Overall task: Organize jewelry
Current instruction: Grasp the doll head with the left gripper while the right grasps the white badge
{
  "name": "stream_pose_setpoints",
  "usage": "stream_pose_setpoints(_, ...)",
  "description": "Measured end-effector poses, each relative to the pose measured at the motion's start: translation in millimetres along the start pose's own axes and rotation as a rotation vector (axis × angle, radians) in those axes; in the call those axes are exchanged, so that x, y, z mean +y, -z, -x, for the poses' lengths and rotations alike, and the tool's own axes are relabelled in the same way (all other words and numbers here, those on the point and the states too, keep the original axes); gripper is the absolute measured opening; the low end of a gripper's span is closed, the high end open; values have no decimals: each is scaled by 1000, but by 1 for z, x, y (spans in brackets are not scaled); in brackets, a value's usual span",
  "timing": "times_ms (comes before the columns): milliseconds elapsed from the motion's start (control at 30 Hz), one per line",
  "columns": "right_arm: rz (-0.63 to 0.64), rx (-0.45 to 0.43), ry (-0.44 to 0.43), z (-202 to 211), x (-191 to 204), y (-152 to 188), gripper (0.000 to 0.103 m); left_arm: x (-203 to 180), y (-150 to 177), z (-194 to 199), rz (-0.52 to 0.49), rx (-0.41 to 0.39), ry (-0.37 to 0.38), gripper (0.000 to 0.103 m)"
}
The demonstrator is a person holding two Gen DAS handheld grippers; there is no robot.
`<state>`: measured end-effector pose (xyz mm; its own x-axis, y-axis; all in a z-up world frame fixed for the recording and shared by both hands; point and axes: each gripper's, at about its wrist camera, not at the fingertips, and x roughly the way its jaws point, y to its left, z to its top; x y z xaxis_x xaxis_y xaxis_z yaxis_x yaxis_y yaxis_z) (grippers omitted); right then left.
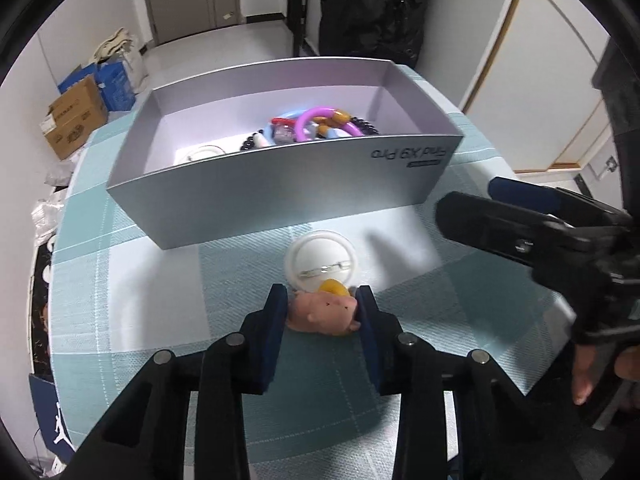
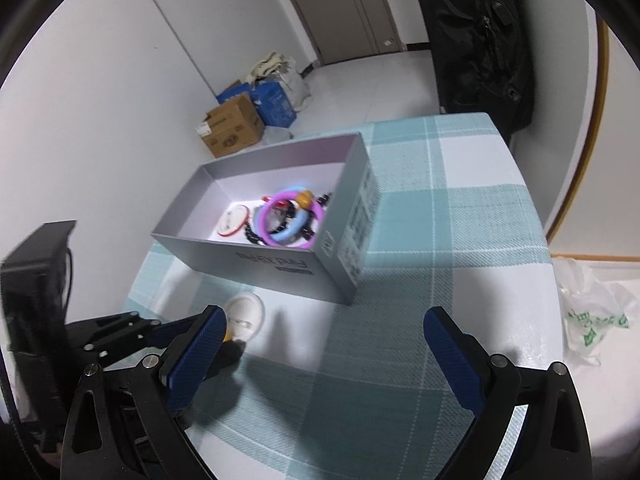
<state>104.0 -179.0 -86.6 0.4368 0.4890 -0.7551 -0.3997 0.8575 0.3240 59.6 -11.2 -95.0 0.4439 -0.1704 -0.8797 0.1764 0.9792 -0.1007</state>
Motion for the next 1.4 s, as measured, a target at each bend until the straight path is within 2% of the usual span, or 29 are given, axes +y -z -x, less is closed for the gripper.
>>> stream_pose_setpoints(133,35,-23,30,3,7,1,100,11,0,11,40,-18,52,29)
stream_pose_setpoints(300,109,-3,27,-5,25,5,100,43,4,33,156,-72,112,29)
stream_pose_setpoints(467,157,40,20,-23,42,10,99,66,7,49,221,-132,123,29)
stream_pose_setpoints(633,221,36,-22,-32,65,13,99,80,7,61,239,-197,125,29)
stream_pose_setpoints(733,269,42,19,-40,78,18,98,88,7,65,253,-225,136,29)
stream_pose_setpoints(967,361,20,150,-49,98,26,90,108,5,73,350,-275,232,29)
stream_pose_setpoints(1133,328,28,186,-56,95,25,83,109,3,78,363,-306,263,29)
stream_pose_setpoints(1400,329,25,213,-61,95,25,77,109,2,87,359,-338,297,29)
